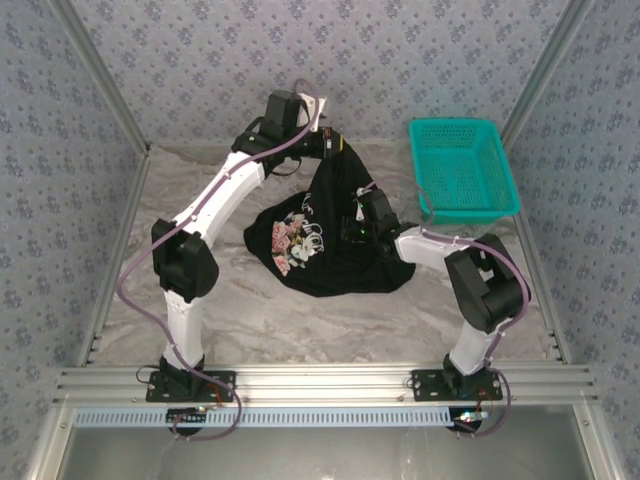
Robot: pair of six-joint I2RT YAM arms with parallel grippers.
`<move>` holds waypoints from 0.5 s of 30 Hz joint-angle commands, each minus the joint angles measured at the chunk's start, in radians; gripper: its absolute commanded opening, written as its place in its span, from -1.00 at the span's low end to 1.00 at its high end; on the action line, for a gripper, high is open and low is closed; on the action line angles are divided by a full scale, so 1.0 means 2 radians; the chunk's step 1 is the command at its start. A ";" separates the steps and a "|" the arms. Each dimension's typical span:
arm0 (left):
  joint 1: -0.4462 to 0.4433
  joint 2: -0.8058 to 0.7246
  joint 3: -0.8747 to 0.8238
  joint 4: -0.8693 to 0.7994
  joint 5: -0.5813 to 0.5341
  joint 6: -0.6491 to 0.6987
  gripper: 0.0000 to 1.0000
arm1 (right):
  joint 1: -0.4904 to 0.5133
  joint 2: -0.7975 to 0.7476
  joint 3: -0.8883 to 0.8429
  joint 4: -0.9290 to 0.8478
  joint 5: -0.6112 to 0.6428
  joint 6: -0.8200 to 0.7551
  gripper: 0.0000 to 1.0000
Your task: Fold the inside-out t-shirt
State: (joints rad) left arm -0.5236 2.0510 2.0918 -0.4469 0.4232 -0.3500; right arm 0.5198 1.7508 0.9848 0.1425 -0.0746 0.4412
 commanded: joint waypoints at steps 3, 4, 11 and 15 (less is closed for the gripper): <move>-0.002 -0.025 -0.001 0.008 0.012 0.002 -1.00 | 0.011 0.015 0.027 0.018 0.016 -0.009 0.13; -0.002 -0.026 -0.001 0.008 0.012 0.002 -1.00 | 0.015 0.019 0.032 0.012 0.023 -0.010 0.17; -0.003 -0.028 0.001 0.006 0.011 0.005 -1.00 | 0.030 0.063 0.063 -0.026 0.097 -0.024 -0.08; -0.003 -0.032 0.000 0.004 0.008 0.007 -1.00 | 0.044 0.078 0.089 -0.069 0.144 -0.042 -0.45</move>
State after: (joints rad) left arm -0.5236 2.0510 2.0888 -0.4511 0.4232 -0.3496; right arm 0.5896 1.8862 1.1130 0.0921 0.1043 0.3958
